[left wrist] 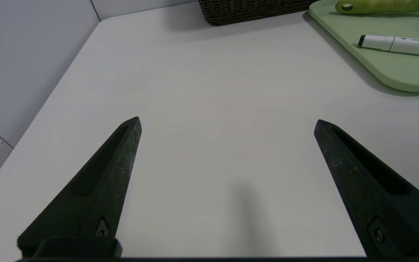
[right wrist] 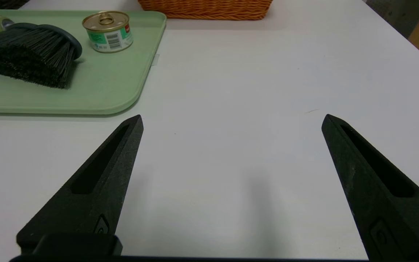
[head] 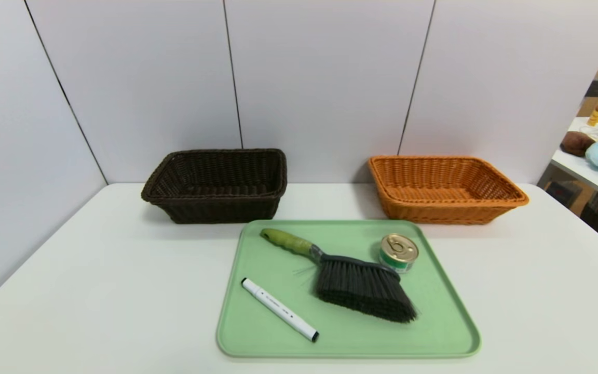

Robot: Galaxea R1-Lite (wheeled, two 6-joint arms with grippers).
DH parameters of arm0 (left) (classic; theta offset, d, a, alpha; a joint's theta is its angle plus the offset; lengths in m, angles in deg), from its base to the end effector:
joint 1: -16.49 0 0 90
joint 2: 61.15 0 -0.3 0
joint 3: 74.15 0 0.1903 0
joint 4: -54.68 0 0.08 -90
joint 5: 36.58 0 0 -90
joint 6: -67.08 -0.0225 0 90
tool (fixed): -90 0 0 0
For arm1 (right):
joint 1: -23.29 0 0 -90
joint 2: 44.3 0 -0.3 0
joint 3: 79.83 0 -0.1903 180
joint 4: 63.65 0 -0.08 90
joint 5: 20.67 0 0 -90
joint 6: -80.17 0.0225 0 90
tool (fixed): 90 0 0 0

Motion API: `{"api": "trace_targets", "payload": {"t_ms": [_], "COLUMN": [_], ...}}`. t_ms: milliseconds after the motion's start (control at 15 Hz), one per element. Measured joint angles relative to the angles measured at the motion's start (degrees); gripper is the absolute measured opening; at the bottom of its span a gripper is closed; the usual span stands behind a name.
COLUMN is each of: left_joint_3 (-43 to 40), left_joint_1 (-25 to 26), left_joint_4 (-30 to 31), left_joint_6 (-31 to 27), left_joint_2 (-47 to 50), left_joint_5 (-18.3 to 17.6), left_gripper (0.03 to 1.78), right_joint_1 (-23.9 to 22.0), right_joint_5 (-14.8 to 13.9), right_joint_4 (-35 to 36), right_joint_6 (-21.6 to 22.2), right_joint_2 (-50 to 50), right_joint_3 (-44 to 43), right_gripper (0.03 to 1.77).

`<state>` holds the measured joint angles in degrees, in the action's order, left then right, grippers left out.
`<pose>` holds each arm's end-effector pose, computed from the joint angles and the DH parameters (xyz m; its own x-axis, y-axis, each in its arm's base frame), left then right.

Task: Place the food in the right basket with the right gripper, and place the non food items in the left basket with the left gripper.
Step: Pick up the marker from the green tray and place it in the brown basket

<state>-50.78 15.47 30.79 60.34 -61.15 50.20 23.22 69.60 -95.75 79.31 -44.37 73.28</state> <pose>-0.0229 -0.0009 0.0746 0.9972 -0.0739 -0.0091 0.0745 0.9904 0.1169 -0.0283 0.0001 0.0767 0.9960 0.0035 -0.0896 -0.0048 0.9999 -0.0145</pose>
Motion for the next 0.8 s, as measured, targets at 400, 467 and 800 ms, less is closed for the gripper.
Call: {"api": "trace_targets", "payload": {"t_ms": [400,467,800], "left_joint_3": [0.0,0.0,0.0], "left_joint_1": [0.0,0.0,0.0], "left_joint_4": [0.0,0.0,0.0], "left_joint_6": [0.0,0.0,0.0], "left_joint_2": [0.0,0.0,0.0], "left_joint_5": [0.0,0.0,0.0], "left_gripper": [1.69,1.69,1.69], "right_joint_1": [0.0,0.0,0.0], "right_joint_5": [-0.4,-0.5,-0.5], "right_joint_4": [0.1,0.1,0.3], "right_joint_6": [0.3,0.3,0.3], "right_joint_2": [0.0,0.0,0.0], "right_joint_3": [0.1,0.1,0.2], "right_gripper": [1.70,1.70,1.70]}}
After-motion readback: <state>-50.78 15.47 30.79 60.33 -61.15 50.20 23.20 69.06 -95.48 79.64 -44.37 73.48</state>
